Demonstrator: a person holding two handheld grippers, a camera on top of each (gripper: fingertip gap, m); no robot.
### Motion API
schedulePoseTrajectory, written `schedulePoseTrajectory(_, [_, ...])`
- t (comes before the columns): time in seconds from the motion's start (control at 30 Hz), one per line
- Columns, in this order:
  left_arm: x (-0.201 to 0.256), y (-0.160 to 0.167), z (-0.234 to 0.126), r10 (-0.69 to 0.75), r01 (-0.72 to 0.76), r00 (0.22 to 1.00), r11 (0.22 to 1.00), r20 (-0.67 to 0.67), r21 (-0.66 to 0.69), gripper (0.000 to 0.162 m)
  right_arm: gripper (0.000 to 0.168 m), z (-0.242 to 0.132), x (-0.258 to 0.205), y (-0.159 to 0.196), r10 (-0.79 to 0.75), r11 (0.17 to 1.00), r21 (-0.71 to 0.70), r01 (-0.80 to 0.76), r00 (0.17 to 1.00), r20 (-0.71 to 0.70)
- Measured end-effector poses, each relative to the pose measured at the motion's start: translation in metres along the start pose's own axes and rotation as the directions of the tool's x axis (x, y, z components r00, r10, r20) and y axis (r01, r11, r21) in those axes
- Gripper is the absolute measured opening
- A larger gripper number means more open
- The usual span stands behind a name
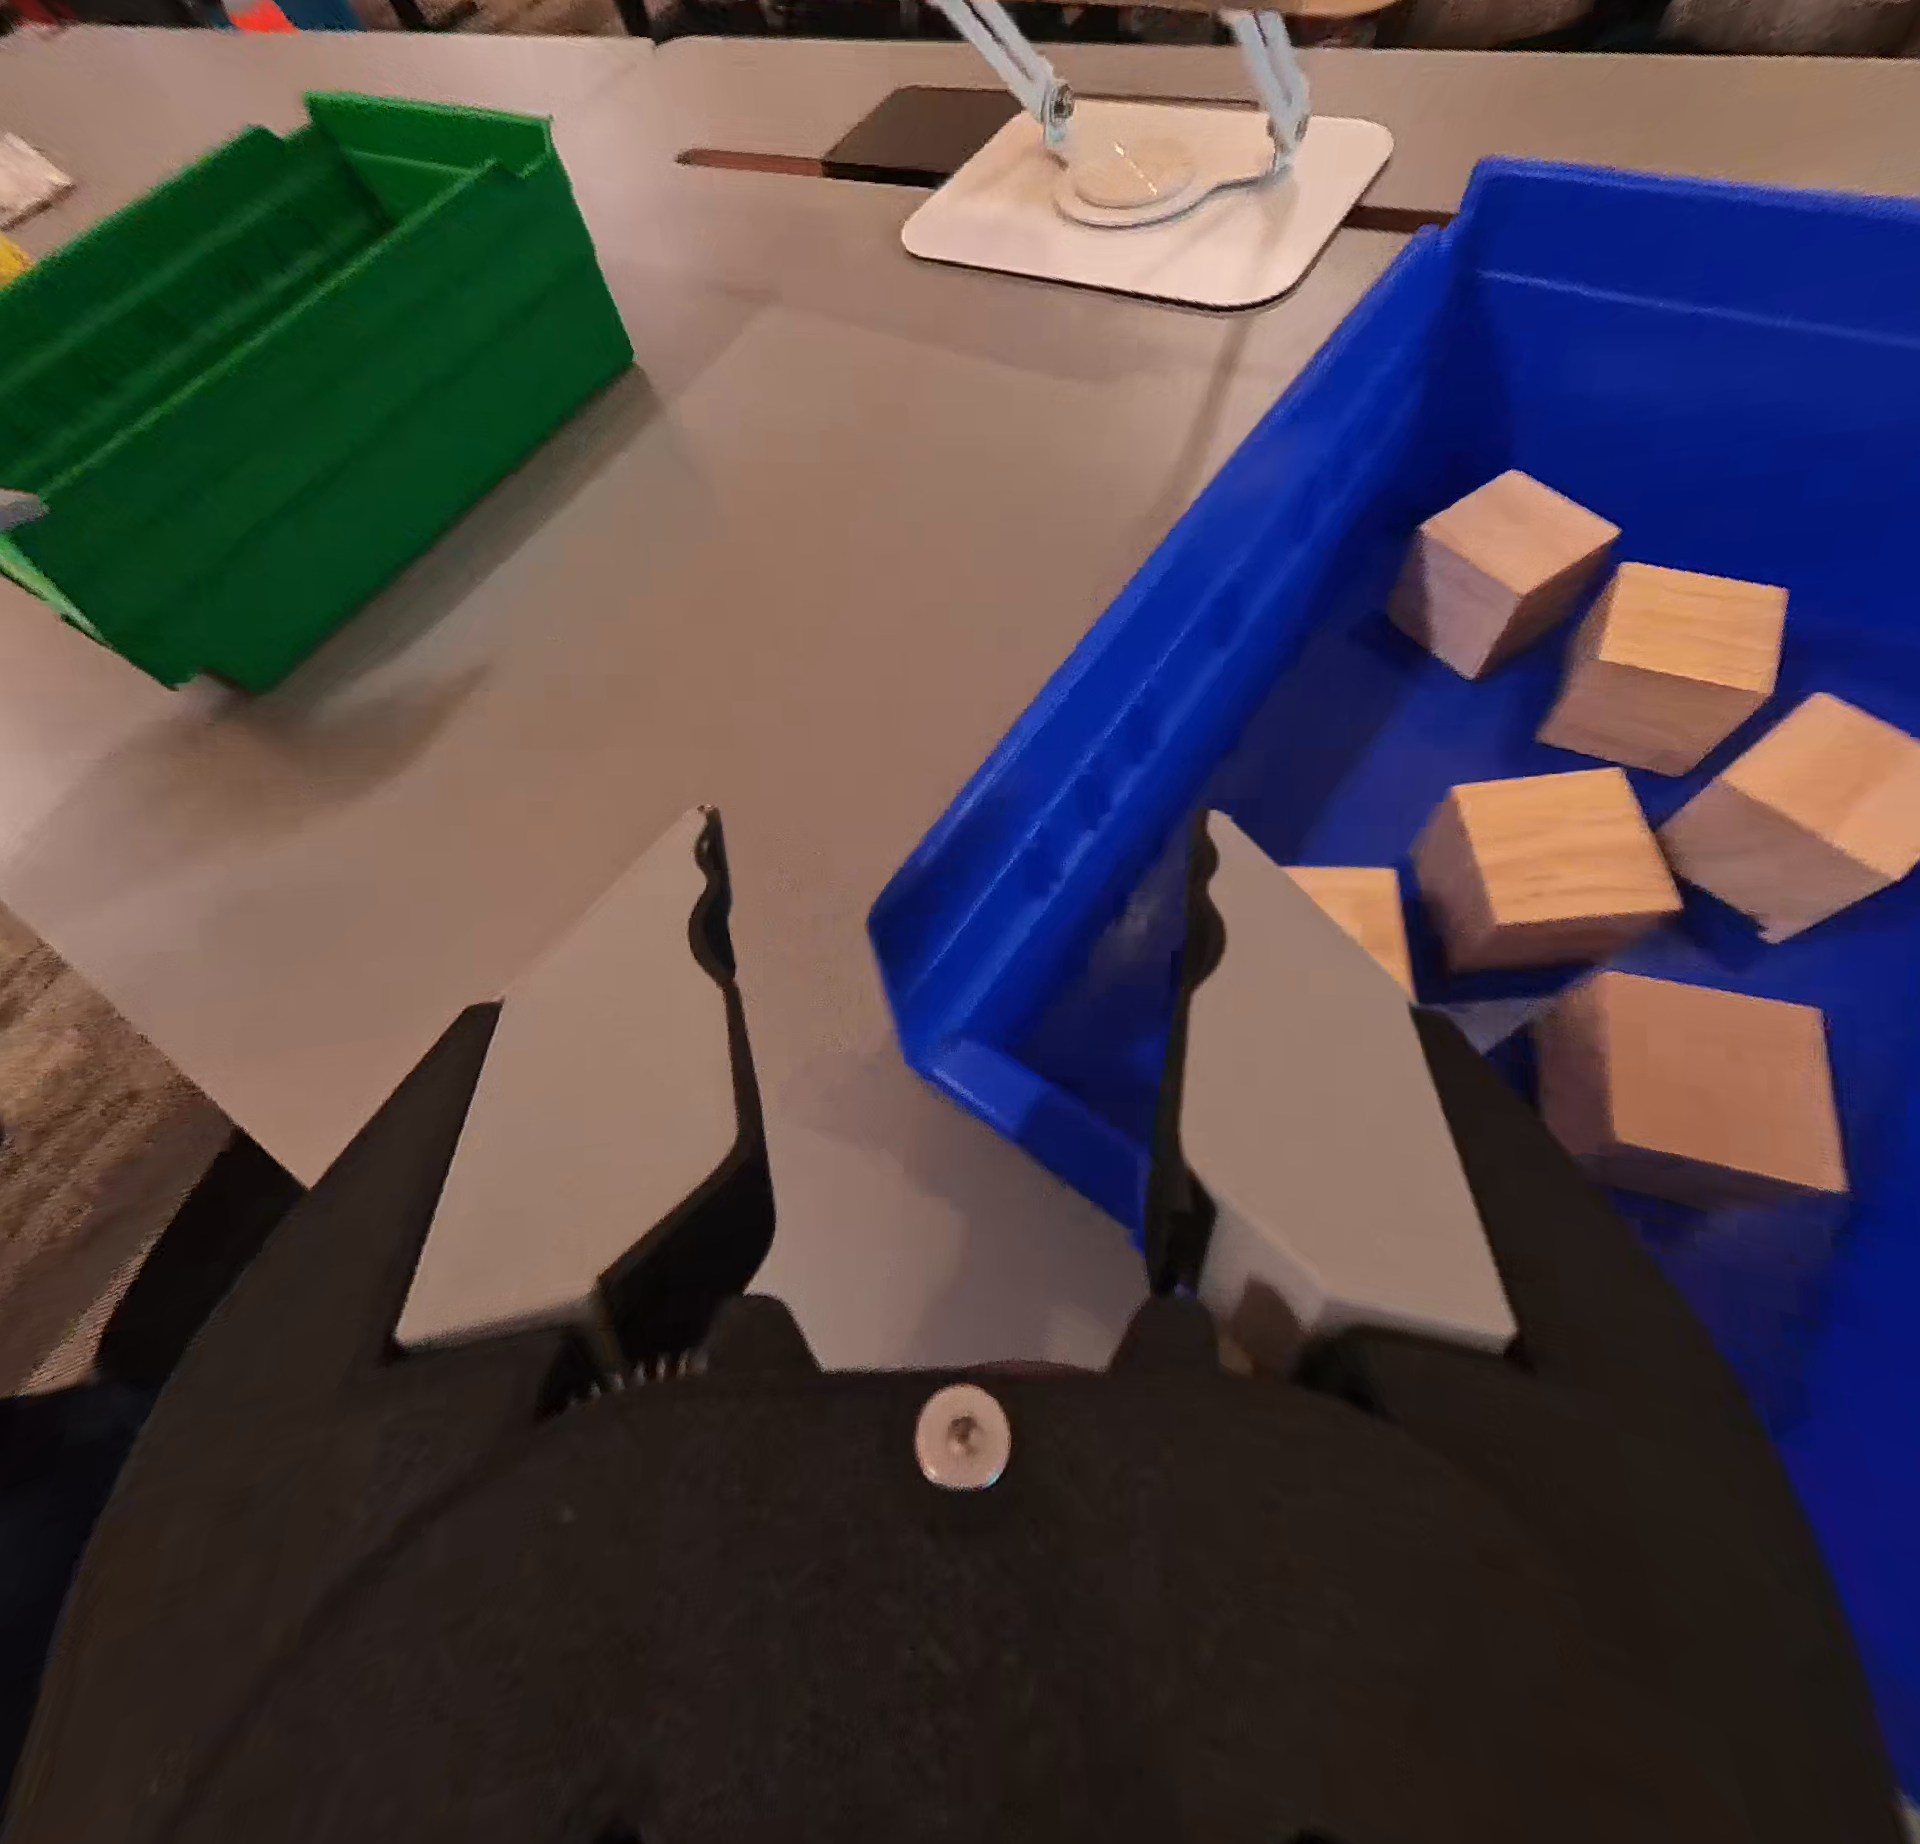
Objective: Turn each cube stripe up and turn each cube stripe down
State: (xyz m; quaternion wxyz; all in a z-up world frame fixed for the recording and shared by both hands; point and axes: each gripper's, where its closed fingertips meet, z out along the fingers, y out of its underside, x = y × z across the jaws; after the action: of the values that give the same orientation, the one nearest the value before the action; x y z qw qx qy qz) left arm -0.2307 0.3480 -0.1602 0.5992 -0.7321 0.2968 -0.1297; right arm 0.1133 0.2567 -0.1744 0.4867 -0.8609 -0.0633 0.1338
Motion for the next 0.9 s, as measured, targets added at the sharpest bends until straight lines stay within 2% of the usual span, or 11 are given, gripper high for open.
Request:
schedulePoseTrajectory(0.13, [-0.003, 0.023, 0.007, -0.003, 0.006, 0.999, 0.999, 0.051, -0.048, 0.08, 0.088, 0.022, -0.001, 0.025, -0.088, 0.995, -0.058, 0.08, 0.986, -0.145])
schedulePoseTrajectory(0.2, [0.005, 0.035, 0.015, -0.007, 0.01, 0.999, 0.998, 0.044, -0.068, 0.08, 0.086, 0.037, -0.004, 0.041, -0.126, 0.987, -0.117, 0.107, 0.977, -0.17])
schedulePoseTrajectory(0.23, [0.009, 0.041, 0.021, -0.005, 0.008, 0.999, 0.996, 0.041, -0.087, 0.078, 0.086, 0.04, 0.002, 0.043, -0.183, 0.978, -0.138, 0.154, 0.955, -0.232])
schedulePoseTrajectory(0.27, [0.01, 0.047, 0.025, 0.014, -0.008, 0.998, 0.995, 0.058, -0.101, 0.077, 0.064, 0.04, 0.01, 0.045, -0.254, 0.963, -0.17, 0.21, 0.917, -0.307])
schedulePoseTrajectory(0.3, [0.004, 0.049, 0.029, 0.067, -0.055, 0.991, 0.993, 0.112, -0.108, 0.063, 0.036, 0.038, 0.016, 0.045, -0.329, 0.941, -0.202, 0.271, 0.872, -0.364])
schedulePoseTrajectory(0.33, [-0.005, 0.05, 0.03, 0.144, -0.123, 0.973, 0.985, 0.181, -0.125, 0.036, 0.024, 0.037, 0.018, 0.044, -0.382, 0.922, -0.223, 0.316, 0.836, -0.393])
schedulePoseTrajectory(0.4, [-0.015, 0.051, 0.03, 0.226, -0.191, 0.946, 0.968, 0.232, -0.164, 0.01, 0.022, 0.037, 0.018, 0.047, -0.389, 0.917, -0.251, 0.309, 0.829, -0.402])
schedulePoseTrajectory(0.43, [-0.02, 0.052, 0.03, 0.213, -0.174, 0.947, 0.969, 0.241, -0.175, 0.006, 0.021, 0.036, 0.018, 0.047, -0.397, 0.912, -0.269, 0.309, 0.828, -0.396])
schedulePoseTrajectory(0.57, [-0.041, 0.051, 0.021, 0.074, -0.049, 0.987, 0.984, 0.144, -0.169, 0.003, 0.019, 0.037, 0.006, 0.048, -0.37, 0.92, -0.264, 0.29, 0.865, -0.34])
schedulePoseTrajectory(0.73, [-0.08, 0.009, -0.022, -0.114, 0.117, 0.981, 0.993, 0.154, -0.01, 0.002, 0.021, 0.054, -0.034, 0.047, -0.409, 0.903, -0.271, 0.333, 0.858, -0.31])
schedulePoseTrajectory(0.9, [-0.103, -0.031, -0.07, -0.12, 0.094, 0.97, 0.988, 0.213, 0.125, 0.003, 0.023, 0.088, -0.109, 0.041, -0.45, 0.881, -0.279, 0.381, 0.858, -0.248])
